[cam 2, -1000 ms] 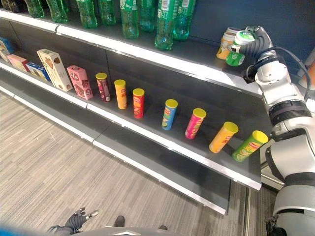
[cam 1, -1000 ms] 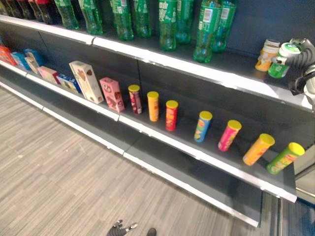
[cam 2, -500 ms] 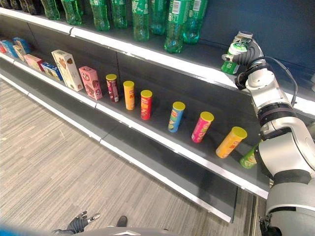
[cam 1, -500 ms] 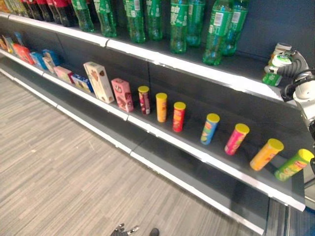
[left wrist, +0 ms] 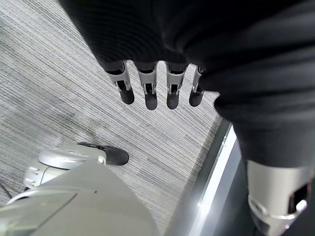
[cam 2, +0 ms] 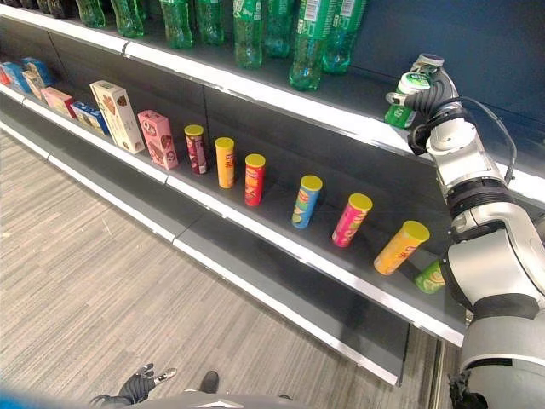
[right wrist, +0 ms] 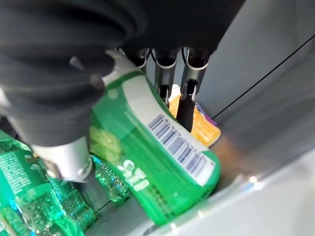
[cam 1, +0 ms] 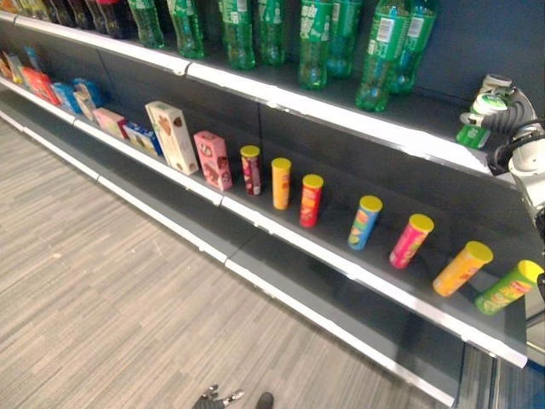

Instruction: Put the goods on the table back onto the shelves and tidy them up.

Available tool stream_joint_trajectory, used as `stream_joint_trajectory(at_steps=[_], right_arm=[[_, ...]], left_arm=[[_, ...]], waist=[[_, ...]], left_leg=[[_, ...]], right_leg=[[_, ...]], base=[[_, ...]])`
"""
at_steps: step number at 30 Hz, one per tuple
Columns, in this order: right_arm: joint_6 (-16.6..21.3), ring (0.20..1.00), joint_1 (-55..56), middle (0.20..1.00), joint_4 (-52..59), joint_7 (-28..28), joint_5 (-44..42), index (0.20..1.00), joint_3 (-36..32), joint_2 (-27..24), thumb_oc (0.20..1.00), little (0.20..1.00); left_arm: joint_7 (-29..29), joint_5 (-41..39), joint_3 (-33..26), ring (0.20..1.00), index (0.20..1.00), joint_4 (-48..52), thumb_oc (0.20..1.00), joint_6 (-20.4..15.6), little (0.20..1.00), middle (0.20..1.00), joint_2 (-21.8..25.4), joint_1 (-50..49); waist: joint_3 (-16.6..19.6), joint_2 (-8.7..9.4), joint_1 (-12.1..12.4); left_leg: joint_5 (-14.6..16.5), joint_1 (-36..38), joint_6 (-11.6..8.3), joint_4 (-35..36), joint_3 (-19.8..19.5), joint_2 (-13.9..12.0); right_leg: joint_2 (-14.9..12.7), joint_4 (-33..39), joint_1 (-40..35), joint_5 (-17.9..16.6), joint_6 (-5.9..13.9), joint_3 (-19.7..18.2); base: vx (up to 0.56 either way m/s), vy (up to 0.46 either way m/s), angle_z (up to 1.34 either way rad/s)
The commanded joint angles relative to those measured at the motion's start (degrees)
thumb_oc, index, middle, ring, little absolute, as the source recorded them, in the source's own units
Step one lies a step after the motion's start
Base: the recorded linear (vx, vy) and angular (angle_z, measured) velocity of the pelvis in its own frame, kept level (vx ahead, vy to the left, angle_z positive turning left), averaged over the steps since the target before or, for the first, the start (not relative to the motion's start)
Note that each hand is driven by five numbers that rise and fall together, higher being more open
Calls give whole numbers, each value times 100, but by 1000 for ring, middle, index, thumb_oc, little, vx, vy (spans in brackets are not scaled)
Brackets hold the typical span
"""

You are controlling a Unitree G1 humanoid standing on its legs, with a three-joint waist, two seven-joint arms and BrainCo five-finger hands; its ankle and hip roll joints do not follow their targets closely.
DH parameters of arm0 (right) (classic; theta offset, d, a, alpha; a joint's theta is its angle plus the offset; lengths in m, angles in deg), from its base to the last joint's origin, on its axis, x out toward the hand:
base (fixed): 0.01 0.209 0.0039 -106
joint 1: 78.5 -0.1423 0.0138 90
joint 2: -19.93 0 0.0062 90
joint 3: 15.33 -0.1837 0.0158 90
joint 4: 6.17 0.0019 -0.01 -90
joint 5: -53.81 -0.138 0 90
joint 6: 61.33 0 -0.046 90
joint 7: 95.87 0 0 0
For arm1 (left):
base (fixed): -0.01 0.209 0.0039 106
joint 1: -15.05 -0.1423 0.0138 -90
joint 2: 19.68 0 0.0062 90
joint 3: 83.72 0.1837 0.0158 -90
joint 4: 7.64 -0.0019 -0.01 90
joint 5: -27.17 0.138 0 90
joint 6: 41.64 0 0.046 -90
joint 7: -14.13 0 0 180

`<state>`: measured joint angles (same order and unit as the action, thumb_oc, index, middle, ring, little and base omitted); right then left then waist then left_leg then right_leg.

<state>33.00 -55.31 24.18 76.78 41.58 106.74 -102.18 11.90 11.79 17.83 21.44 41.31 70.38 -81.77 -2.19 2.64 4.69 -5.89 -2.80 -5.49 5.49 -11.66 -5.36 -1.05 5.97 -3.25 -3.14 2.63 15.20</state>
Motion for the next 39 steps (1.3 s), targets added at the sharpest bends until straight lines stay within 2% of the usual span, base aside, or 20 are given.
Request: stream_joint_trajectory(at_steps=[1, 6, 9, 12, 14, 16, 17, 18, 21, 24, 25, 26, 27, 28, 30, 32, 35, 36, 38, 39], right_arm=[[143, 1000, -652, 1000, -333, -170, 116, 1000, 204, -84, 1000, 1000], [202, 1000, -790, 1000, -76, -407, 106, 1000, 156, -291, 1000, 1000], [302, 1000, -858, 1000, 791, -753, 229, 1000, 74, -707, 1000, 1000], [568, 1000, -373, 1000, 2803, -1409, 508, 1000, -694, -1585, 1000, 1000], [646, 1000, 37, 1000, 3307, -1535, 553, 1000, -1151, -1762, 1000, 1000], [897, 1000, 842, 1000, 4112, -1658, 441, 1000, -2055, -2113, 1000, 1000], [1139, 1000, 1869, 1000, 4788, -1595, 207, 1000, -3053, -2217, 1000, 1000], [1446, 1000, 3009, 1000, 5398, -1378, -229, 1000, -4048, -2062, 1000, 1000], [1731, 1000, 3953, 1000, 6031, -891, -899, 1000, -4697, -1681, 1000, 1000], [2051, 1000, 4948, 1000, 6785, 105, -2231, 1000, -5158, -958, 1000, 1000], [1976, 1000, 5473, 1000, 7095, 866, -3144, 1000, -5160, -645, 1000, 1000], [1975, 1000, 5492, 1000, 7097, 881, -3157, 1000, -5179, -641, 1000, 1000], [1758, 1000, 5965, 1000, 7342, 1570, -3849, 1000, -4954, -377, 1000, 1000], [1758, 1000, 5976, 1000, 7343, 1579, -3856, 1000, -4963, -375, 1000, 1000], [1155, 1000, 6768, 1000, 7585, 2330, -4307, 1000, -4203, -62, 1000, 1000], [893, 1000, 7049, 1000, 7518, 2516, -4362, 1000, -3979, 84, 1000, 1000], [223, 1000, 7610, 1000, 6708, 3003, -4657, 1000, -3007, 893, 1000, 1000], [-132, 1000, 7854, 1000, 5972, 3159, -4387, 1000, -2439, 1227, 1000, 1000], [-283, 1000, 7931, 1000, 5556, 3209, -4116, 1000, -2130, 1330, 1000, 1000], [-445, 1000, 7924, 1000, 4501, 3281, -3436, 1000, -1636, 1512, 1000, 1000]], left_arm=[[-55, -12, 248, 1000, 1000, 104, 1000, -188, 1000, 1000, 277, 340], [-87, -6, 196, 1000, 1000, 78, 1000, -171, 1000, 1000, 286, 327], [-140, 37, 73, 1000, 1000, 45, 1000, -161, 1000, 1000, 272, 296], [-248, 125, -271, 1000, 1000, -25, 1000, -139, 1000, 1000, 190, 240], [-271, 156, -339, 1000, 1000, -61, 1000, -126, 1000, 1000, 191, 223], [-288, 232, -510, 1000, 1000, -130, 1000, -115, 1000, 1000, 119, 197], [-289, 298, -635, 1000, 1000, -185, 1000, -104, 1000, 1000, 92, 150], [-250, 339, -698, 1000, 1000, -245, 1000, -108, 1000, 1000, 85, 110], [-183, 375, -744, 1000, 1000, -304, 1000, -117, 1000, 1000, 62, 69], [-71, 475, -832, 1000, 1000, -363, 1000, -135, 1000, 1000, 37, 6], [1, 560, -911, 1000, 1000, -411, 1000, -168, 1000, 1000, 90, 22], [2, 560, -905, 1000, 1000, -411, 1000, -169, 1000, 1000, 95, 21], [86, 627, -984, 1000, 1000, -415, 1000, -174, 1000, 1000, 151, 15], [86, 627, -979, 1000, 1000, -414, 1000, -174, 1000, 1000, 154, 13], [184, 737, -1106, 1000, 1000, -404, 1000, -169, 1000, 1000, 232, 98], [219, 792, -1119, 1000, 1000, -385, 1000, -173, 1000, 1000, 250, 103], [373, 916, -1045, 1000, 1000, -375, 1000, -159, 1000, 1000, 233, 173], [445, 1000, -956, 1000, 1000, -364, 1000, -156, 1000, 1000, 248, 234], [466, 1004, -908, 1000, 1000, -352, 1000, -157, 1000, 1000, 261, 282], [542, 974, -782, 1000, 1000, -347, 1000, -159, 1000, 1000, 284, 409]], waist=[[-168, 320, 78], [-167, 319, 39], [-167, 319, -34], [-149, 284, -215], [-143, 294, -242], [-108, 276, -377], [-87, 281, -478], [-67, 321, -536], [-69, 340, -622], [-67, 335, -807], [-62, 349, -911], [-60, 354, -894], [-48, 359, -994], [-47, 362, -976], [-88, 324, -1117], [-97, 309, -1151], [-97, 242, -1244], [-98, 202, -1280], [-99, 189, -1295], [-110, 171, -1296]], left_leg=[[526, 345, -272, -49, 359, -82], [531, 343, -275, -49, 388, -83], [542, 345, -271, -49, 422, -84], [602, 376, -241, -49, 492, -107], [620, 397, -234, -49, 519, -114], [613, 386, -210, -49, 572, -103], [648, 409, -196, -49, 651, -113], [680, 437, -184, -49, 759, -130], [711, 487, -169, -49, 888, -151], [765, 571, -139, -49, 1115, -165], [807, 643, -117, -49, 1287, -170], [809, 647, -117, -49, 1299, -170], [844, 716, -102, -49, 1435, -171], [847, 722, -102, -49, 1449, -172], [920, 859, -78, -49, 1667, -172], [930, 884, -71, -49, 1726, -165], [950, 966, -61, -49, 1876, -134], [961, 1011, -64, -49, 1943, -122], [964, 1025, -66, -49, 1973, -116], [958, 1034, -64, -49, 1988, -107]], right_leg=[[-423, -185, -190, 520, 430, -378], [-424, -170, -190, 519, 440, -385], [-429, -170, -179, 507, 451, -395], [-443, -159, -157, 495, 470, -449], [-445, -156, -164, 494, 478, -462], [-469, -150, -119, 451, 498, -496], [-477, -145, -100, 436, 514, -565], [-486, -141, -71, 409, 538, -638], [-488, -144, -36, 387, 561, -745], [-491, -166, 36, 343, 599, -955], [-498, -191, 92, 310, 623, -1122], [-498, -193, 94, 310, 624, -1133], [-500, -211, 133, 285, 644, -1263], [-498, -213, 135, 285, 644, -1277], [-510, -262, 183, 266, 672, -1486], [-521, -276, 210, 255, 683, -1539], [-549, -272, 219, 223, 695, -1662], [-568, -266, 217, 210, 703, -1678], [-577, -265, 215, 201, 707, -1696], [-599, -254, 210, 192, 716, -1691]], base=[[0, 0, 0], [-2, 7, 0], [2, 11, 1], [17, 27, -1], [0, 0, 0], [6, 46, 0], [21, 66, -15], [12, 59, -32], [-5, 40, -48], [-17, 61, -35], [-18, 63, -53], [-17, 77, -68], [-2, 32, -60], [24, 53, -51], [3, 63, -39], [-18, 44, -28], [5, 60, -33], [1, 56, -28], [-9, 54, -27], [-20, 54, -12]])
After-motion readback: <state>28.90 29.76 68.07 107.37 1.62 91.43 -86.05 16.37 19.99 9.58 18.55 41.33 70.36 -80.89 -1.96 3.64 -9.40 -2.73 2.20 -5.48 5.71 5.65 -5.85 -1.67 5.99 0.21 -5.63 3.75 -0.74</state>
